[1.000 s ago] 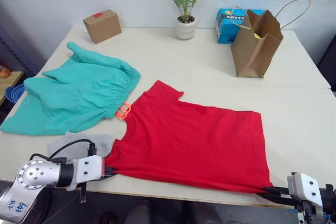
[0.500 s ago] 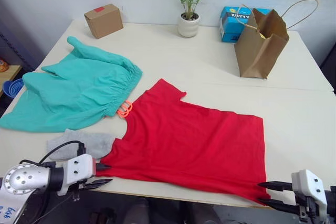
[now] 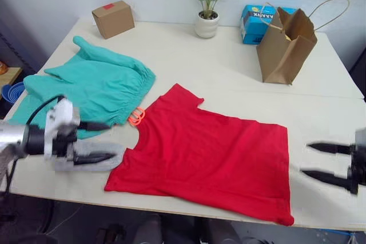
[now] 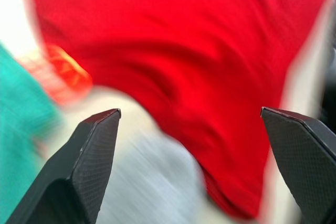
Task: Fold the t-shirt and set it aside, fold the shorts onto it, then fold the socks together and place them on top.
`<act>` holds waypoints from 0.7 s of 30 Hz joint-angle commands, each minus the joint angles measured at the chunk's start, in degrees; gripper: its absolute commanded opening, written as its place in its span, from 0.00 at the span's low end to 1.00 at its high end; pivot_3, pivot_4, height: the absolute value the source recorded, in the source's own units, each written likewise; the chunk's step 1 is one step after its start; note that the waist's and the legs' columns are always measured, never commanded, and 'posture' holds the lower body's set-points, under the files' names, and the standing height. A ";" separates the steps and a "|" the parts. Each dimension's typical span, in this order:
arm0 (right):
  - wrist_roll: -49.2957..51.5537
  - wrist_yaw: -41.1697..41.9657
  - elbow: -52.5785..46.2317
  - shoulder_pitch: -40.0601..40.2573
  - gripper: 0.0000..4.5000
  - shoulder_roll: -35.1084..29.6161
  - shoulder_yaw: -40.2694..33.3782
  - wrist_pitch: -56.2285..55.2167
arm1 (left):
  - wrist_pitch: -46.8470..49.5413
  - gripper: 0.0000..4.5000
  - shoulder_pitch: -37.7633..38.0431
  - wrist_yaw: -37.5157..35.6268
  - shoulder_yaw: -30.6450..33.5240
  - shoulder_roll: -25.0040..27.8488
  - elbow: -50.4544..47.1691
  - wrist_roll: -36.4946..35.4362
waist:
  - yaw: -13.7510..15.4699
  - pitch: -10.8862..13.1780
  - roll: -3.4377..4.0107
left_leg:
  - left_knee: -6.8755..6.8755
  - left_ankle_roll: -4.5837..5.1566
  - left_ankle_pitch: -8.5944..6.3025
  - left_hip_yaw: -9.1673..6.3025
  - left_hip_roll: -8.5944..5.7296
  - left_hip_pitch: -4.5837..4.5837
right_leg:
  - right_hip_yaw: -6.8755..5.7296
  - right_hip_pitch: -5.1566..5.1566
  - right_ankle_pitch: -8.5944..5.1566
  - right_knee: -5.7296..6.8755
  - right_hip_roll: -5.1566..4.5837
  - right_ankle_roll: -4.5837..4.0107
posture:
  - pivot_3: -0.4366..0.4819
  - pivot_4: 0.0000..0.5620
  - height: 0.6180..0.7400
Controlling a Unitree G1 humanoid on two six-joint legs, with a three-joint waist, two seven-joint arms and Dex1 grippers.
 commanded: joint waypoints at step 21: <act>-29.37 -2.36 55.72 -53.00 1.00 11.64 30.57 -15.37 | -21.65 1.00 -53.41 17.72 -22.70 -36.44 74.26 33.04 | -0.14 0.05 0.01 | 2.06 -0.19 0.30 0.14 -0.01 -1.92 | 0.02 -1.85 0.13 1.94 0.06 0.29 | 0.48 0.27 1.00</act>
